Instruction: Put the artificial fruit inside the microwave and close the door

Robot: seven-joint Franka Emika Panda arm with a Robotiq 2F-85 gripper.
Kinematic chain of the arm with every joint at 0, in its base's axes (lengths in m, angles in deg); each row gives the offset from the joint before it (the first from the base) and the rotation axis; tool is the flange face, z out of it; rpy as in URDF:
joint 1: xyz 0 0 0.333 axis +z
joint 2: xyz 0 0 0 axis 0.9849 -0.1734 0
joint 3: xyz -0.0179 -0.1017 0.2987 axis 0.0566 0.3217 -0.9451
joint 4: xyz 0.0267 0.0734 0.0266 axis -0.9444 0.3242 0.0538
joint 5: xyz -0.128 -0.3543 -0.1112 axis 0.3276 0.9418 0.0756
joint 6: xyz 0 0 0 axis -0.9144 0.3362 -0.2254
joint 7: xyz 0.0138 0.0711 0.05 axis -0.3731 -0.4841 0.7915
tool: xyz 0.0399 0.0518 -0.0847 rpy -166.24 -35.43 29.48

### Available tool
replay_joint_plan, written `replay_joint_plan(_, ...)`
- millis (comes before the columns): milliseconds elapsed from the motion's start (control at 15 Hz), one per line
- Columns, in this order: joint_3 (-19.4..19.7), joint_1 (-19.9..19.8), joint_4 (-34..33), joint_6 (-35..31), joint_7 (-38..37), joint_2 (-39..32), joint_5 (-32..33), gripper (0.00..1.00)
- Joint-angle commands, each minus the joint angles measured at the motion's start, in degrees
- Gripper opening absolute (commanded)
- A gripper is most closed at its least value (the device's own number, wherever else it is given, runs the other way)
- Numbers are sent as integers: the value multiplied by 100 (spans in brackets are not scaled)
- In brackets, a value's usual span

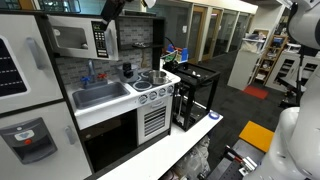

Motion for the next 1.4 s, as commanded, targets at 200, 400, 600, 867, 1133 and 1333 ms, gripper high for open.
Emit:
replay_joint_plan(200, 5, 32, 715, -936, -41, 214, 83, 100)
replay_joint_plan(400, 19, 24, 886, -1173, -24, 258, 183, 100)
replay_joint_plan(600, 35, 17, 1018, -1343, -8, 307, 460, 100)
replay_joint_plan(867, 55, 7, 1178, -1493, -30, 408, 879, 100)
replay_joint_plan(1133, -222, -310, 1320, -1594, -67, 544, 1201, 100)
replay_joint_plan(1333, -258, -398, 1468, -1737, -25, 646, 1431, 100)
